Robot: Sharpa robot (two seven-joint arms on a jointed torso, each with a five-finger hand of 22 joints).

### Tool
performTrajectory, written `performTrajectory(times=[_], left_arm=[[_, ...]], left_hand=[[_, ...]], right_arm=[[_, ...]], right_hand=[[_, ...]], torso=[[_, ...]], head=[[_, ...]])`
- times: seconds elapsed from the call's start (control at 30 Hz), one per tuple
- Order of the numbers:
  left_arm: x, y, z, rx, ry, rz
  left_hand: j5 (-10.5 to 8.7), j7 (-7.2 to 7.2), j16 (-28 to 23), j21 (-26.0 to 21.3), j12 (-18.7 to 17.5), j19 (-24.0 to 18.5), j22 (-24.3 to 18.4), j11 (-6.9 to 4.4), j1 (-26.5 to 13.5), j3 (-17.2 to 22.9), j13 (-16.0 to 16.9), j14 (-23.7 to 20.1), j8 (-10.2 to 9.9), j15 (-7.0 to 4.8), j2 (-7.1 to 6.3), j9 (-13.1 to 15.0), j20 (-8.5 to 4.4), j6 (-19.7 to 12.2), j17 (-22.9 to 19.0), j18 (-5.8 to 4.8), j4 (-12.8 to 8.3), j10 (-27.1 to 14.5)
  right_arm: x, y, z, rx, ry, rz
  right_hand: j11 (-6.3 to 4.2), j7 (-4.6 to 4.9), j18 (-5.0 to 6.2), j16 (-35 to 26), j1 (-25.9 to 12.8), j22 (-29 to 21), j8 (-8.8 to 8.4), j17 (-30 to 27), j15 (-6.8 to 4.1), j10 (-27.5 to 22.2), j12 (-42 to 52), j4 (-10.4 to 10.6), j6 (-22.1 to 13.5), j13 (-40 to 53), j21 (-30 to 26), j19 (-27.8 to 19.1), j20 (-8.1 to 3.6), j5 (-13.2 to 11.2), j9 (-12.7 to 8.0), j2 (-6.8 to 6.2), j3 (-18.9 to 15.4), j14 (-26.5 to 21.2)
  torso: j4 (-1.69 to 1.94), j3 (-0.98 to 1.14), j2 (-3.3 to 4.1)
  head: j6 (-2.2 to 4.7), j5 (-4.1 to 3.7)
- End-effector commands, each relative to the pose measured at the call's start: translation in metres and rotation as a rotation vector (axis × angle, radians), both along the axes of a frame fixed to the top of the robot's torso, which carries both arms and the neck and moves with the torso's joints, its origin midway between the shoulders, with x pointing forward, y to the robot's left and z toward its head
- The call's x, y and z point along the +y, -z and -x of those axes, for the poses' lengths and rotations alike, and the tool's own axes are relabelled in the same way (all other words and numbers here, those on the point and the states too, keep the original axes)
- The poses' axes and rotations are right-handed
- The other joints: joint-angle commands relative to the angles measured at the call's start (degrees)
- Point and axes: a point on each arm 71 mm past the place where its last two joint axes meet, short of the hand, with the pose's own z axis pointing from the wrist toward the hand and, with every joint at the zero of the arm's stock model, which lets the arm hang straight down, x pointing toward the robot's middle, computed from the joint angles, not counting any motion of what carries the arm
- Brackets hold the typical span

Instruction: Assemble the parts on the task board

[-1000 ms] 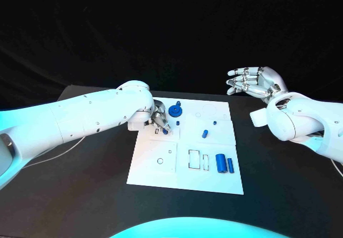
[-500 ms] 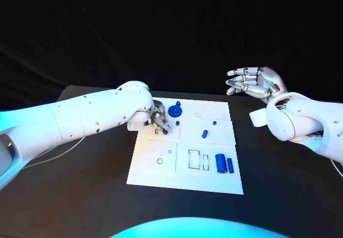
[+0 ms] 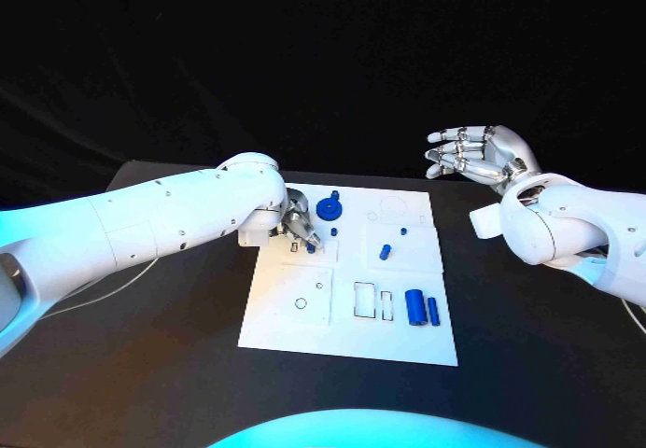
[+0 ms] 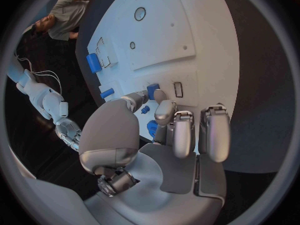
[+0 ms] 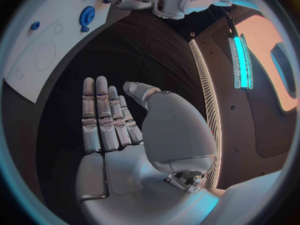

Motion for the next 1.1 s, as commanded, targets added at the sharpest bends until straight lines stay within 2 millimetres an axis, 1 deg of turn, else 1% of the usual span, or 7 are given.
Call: performTrajectory(times=[0.03, 0.23, 0.3, 0.7, 0.87, 0.97, 1.1], left_arm=[[0.003, 0.009, 0.002, 0.01, -0.01, -0.024], [0.004, 0.008, 0.002, 0.003, -0.014, -0.018], [0.004, 0.008, 0.002, -0.003, -0.018, -0.011], [0.006, 0.001, 0.003, -0.046, -0.05, 0.064], [0.005, -0.004, 0.005, -0.059, -0.054, 0.099], [0.004, -0.009, 0.005, -0.064, -0.054, 0.13], [0.002, -0.019, 0.007, -0.063, -0.05, 0.185]], left_hand=[[-0.19, 0.35, 0.2, 0.27, 0.35, 1.1, 5.68, -0.11, -0.98, -1.28, 0.05, 5.86, 0.2, -0.43, -0.16, 0.08, -0.34, -0.11, 15.1, -0.95, 0.86, 0.07], [-0.22, 0.35, 0.2, 0.27, 0.46, 1.14, 5.75, -0.1, -1.48, -3.81, 0.13, 5.86, 0.15, -0.43, -0.38, 0.17, -0.35, -0.04, 15.1, -0.96, 3.18, 0.11], [-0.85, 0.36, 0.2, 0.27, 0.48, 1.15, 5.77, -0.08, -1.73, -4.84, 0.13, 5.86, 0.13, -0.42, -0.41, 0.21, -0.35, 0.0, 15.1, -0.96, 4.21, 0.1], [-1.98, 0.58, 0.2, 0.21, 0.04, 1.11, 5.73, 0.09, -2.76, -7.0, -0.49, 5.86, -0.18, -0.3, -0.46, 0.25, -0.36, -0.53, 15.1, -0.94, 4.79, -0.42], [-2.69, 0.58, 0.2, 0.22, -0.01, 1.13, 5.77, 0.11, -3.16, -7.64, -0.58, 5.86, -0.2, -0.28, -0.35, 0.28, -0.35, -0.58, 15.1, -0.95, 4.79, -0.51], [-2.86, 0.6, 0.2, 0.08, -0.49, 0.99, 5.5, 0.13, -3.01, -7.8, -1.21, 5.86, -0.3, -0.26, -0.33, 0.27, -0.35, -0.74, 15.1, -0.88, 4.69, -0.9], [-2.61, 1.65, 0.2, -0.72, -4.33, 0.22, 4.13, 0.97, -0.67, -8.4, -5.97, 5.86, -2.61, 0.31, 0.13, -0.65, -0.07, -3.51, 15.1, -0.59, 4.58, -4.46]], right_arm=[[0.001, 0.0, 0.0, -0.007, -0.015, -0.001], [0.001, 0.0, 0.0, -0.008, -0.015, -0.001], [0.001, 0.0, 0.0, -0.007, -0.015, -0.001], [0.0, 0.001, -0.001, -0.003, -0.021, -0.001], [0.0, 0.003, -0.002, 0.001, -0.02, 0.0], [-0.001, 0.004, -0.002, 0.0, -0.016, 0.002], [-0.004, 0.004, -0.004, -0.005, -0.005, 0.007]], right_hand=[[0.51, 3.37, 0.36, -0.81, -0.69, -0.73, -0.44, -0.05, 0.54, -0.29, -0.07, 0.16, 0.09, -0.35, -1.08, -0.45, 0.6, -0.14, -0.1, 0.07, -0.3, -0.82], [0.75, 3.53, 0.38, -1.55, -0.74, -1.79, -0.59, -0.1, 0.86, -0.91, -0.15, 0.23, -0.08, -0.7, -2.25, -0.76, 0.96, -0.07, -0.14, 0.03, -0.31, -1.6], [0.77, 3.55, 0.4, -1.72, -0.74, -2.04, -0.6, -0.12, 0.92, -0.98, -0.13, 0.25, -0.09, -0.73, -2.51, -0.79, 1.04, -0.05, -0.15, 0.04, -0.31, -1.76], [0.96, 3.59, 0.5, -3.33, -1.22, -4.23, -0.68, -0.61, 1.43, -1.4, 0.17, 0.67, -0.23, -0.77, -4.79, -1.14, 1.73, 0.08, -0.15, -0.12, -0.38, -3.3], [1.04, 3.62, 0.53, -3.98, -1.34, -5.18, -0.66, -0.87, 1.65, -1.56, 0.32, 0.81, -0.24, -0.77, -5.77, -1.29, 2.01, 0.1, -0.12, -0.18, -0.37, -3.93], [1.04, 3.54, 0.56, -4.57, -1.37, -5.97, -0.46, -1.14, 1.81, -1.57, 0.44, 0.91, 0.11, -0.78, -6.59, -1.48, 2.23, 0.17, -0.03, -0.15, -0.25, -4.55], [0.62, 2.89, 0.72, -5.06, -1.54, -7.01, 0.16, -1.47, 1.69, -0.96, 0.68, 1.19, 1.33, -0.79, -7.46, -1.13, 2.35, -0.15, 0.19, -0.07, -0.01, -4.63]], torso=[[-0.05, 0.01, 0.03], [0.02, 0.0, 0.0], [0.06, -0.01, -0.01], [0.06, -0.03, -0.12], [0.05, 0.01, -0.09], [0.08, 0.01, -0.07], [-0.06, -0.02, -0.03]], head=[[0.07, 0.03], [0.03, -0.05], [-0.1, -0.14], [0.07, -0.13], [0.4, 0.39], [0.86, 0.12], [1.24, 0.63]])
